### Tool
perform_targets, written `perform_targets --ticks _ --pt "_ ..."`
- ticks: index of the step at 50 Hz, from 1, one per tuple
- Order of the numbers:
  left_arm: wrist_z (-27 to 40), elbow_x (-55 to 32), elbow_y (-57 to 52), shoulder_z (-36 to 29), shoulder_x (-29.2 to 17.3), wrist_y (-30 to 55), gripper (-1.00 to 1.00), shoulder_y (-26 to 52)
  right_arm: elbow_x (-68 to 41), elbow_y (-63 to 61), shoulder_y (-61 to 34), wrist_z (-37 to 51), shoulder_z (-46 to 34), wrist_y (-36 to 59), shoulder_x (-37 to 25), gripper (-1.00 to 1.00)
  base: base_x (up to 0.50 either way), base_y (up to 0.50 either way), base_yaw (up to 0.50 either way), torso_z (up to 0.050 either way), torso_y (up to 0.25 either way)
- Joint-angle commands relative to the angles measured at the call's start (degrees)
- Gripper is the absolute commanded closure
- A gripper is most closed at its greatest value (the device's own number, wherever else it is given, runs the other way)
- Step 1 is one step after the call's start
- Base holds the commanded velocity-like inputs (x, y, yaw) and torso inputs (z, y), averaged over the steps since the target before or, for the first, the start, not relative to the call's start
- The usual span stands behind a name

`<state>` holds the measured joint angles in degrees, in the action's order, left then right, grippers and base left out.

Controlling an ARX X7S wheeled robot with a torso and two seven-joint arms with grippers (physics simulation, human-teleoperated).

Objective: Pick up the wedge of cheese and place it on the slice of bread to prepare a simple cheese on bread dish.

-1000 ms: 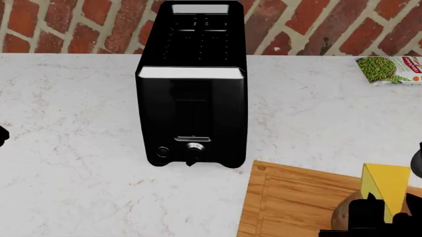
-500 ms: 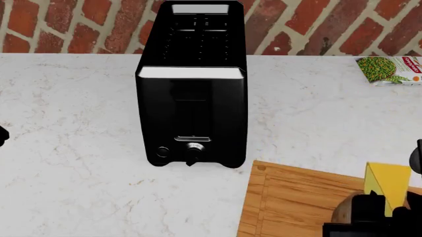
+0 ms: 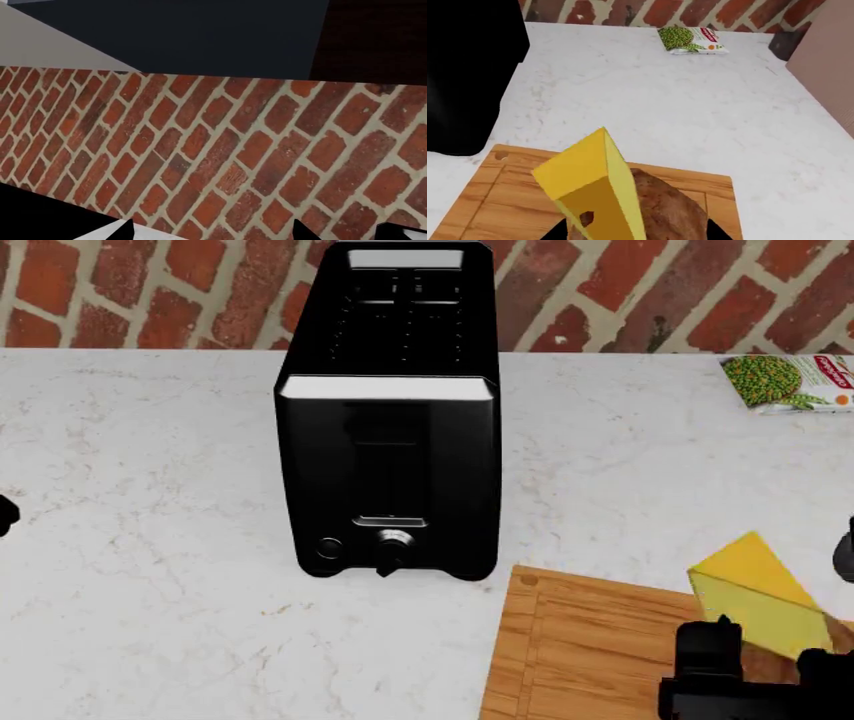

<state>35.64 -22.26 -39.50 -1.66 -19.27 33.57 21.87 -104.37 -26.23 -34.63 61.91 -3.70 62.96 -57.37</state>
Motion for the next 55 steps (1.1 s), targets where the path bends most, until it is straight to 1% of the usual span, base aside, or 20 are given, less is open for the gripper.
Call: perform_targets --ticks 1,11,15,19,20,21,24,26,27,28,29,33,34,36,39,40,45,55 --pt "0.2 -0.1 0.0 -0.2 -0.1 0.0 -1.00 0.1 -3.2 -0.8 0.9 0.9 -1.8 0.6 -0.5 -1.00 0.00 0.00 0.00 0.000 0.000" --pt "0.4 -0.2 0.1 -0.3 -0.3 0.0 -1.00 0.2 -9.2 -3.1 -5.1 6.4 -4.0 1.3 -2.8 -1.00 0.00 0.00 0.00 0.000 0.000" --pt "0.4 -0.3 0.2 -0.3 -0.3 -0.2 -1.00 0.1 -13.9 -4.4 -10.3 10.0 -5.0 1.1 -4.8 -1.00 0.00 0.00 0.00 0.000 0.000" --pt "0.4 -0.3 0.1 -0.3 -0.4 -0.4 -1.00 0.1 -21.5 -5.8 -20.7 16.3 -9.4 1.5 -6.4 -1.00 0.00 0.00 0.00 0.000 0.000" --pt "0.4 -0.3 0.2 -0.3 -0.4 -0.4 -1.00 0.1 -22.2 -5.9 -22.0 17.1 -10.1 1.6 -6.5 -1.00 0.00 0.00 0.00 0.000 0.000" --pt "0.4 -0.3 0.2 -0.3 -0.4 -0.4 -1.00 0.1 -24.8 -6.0 -25.9 19.4 -12.0 1.8 -6.7 -1.00 0.00 0.00 0.00 0.000 0.000" --pt "0.4 -0.4 0.2 -0.3 -0.4 -0.6 -1.00 0.0 -28.9 -6.4 -32.6 23.4 -15.8 2.2 -6.5 -1.00 0.00 0.00 0.00 0.000 0.000" --pt "0.4 -0.4 0.2 -0.3 -0.5 -0.7 -1.00 0.0 -33.5 -6.8 -40.0 27.3 -19.8 1.9 -6.5 -1.00 0.00 0.00 0.00 0.000 0.000" --pt "0.4 -0.4 0.2 -0.3 -0.5 -0.7 -1.00 -0.1 -34.8 -7.2 -46.5 28.0 -24.8 0.8 -7.5 -1.00 0.00 0.00 0.00 0.000 0.000" --pt "0.4 -0.5 0.2 -0.3 -0.5 -0.7 -1.00 -0.1 -34.8 -7.4 -47.7 27.7 -26.2 0.1 -7.8 -1.00 0.00 0.00 0.00 0.000 0.000" --pt "0.4 -0.5 0.2 -0.3 -0.5 -0.7 -1.00 -0.1 -36.5 -7.7 -54.7 28.0 -31.7 -1.2 -8.3 -1.00 0.00 0.00 0.00 0.000 0.000" --pt "0.4 -0.5 0.1 -0.2 -0.5 -0.9 -1.00 -0.2 -39.1 -8.4 -72.8 28.0 -46.7 -4.3 -8.7 -1.00 0.00 0.00 0.00 0.000 0.000" --pt "0.4 -0.6 0.1 -0.2 -0.6 -0.9 -1.00 -0.2 -40.3 -8.2 -79.6 28.0 -51.3 -5.0 -8.1 -1.00 0.00 0.00 0.00 0.000 0.000" --pt "0.4 -0.6 0.1 -0.2 -0.6 -1.0 -1.00 -0.3 -41.5 -7.4 -89.5 28.0 -58.3 -5.7 -7.1 -1.00 0.00 0.00 0.00 0.000 0.000" --pt "0.5 -0.7 0.0 -0.2 -0.6 -1.1 -1.00 -0.3 -43.8 -6.1 -99.4 27.9 -65.1 -5.6 -5.1 -1.00 0.00 0.00 0.00 0.000 0.000" --pt "0.5 -0.7 0.0 -0.2 -0.6 -1.1 -1.00 -0.3 -43.9 -5.9 -100.2 28.0 -65.5 -5.4 -4.8 -1.00 0.00 0.00 0.00 0.000 0.000" --pt "0.5 -0.9 0.0 -0.2 -0.7 -1.0 -1.00 -0.3 -42.6 -4.7 -100.4 28.1 -62.3 -2.7 -3.2 -1.00 0.00 0.00 0.00 0.000 0.000" --pt "0.6 -1.0 0.1 -0.3 -0.9 -1.1 -1.00 -0.3 -40.9 -8.2 -100.4 28.1 -61.1 -4.6 -2.3 -1.00 0.00 0.00 0.00 0.000 0.000"
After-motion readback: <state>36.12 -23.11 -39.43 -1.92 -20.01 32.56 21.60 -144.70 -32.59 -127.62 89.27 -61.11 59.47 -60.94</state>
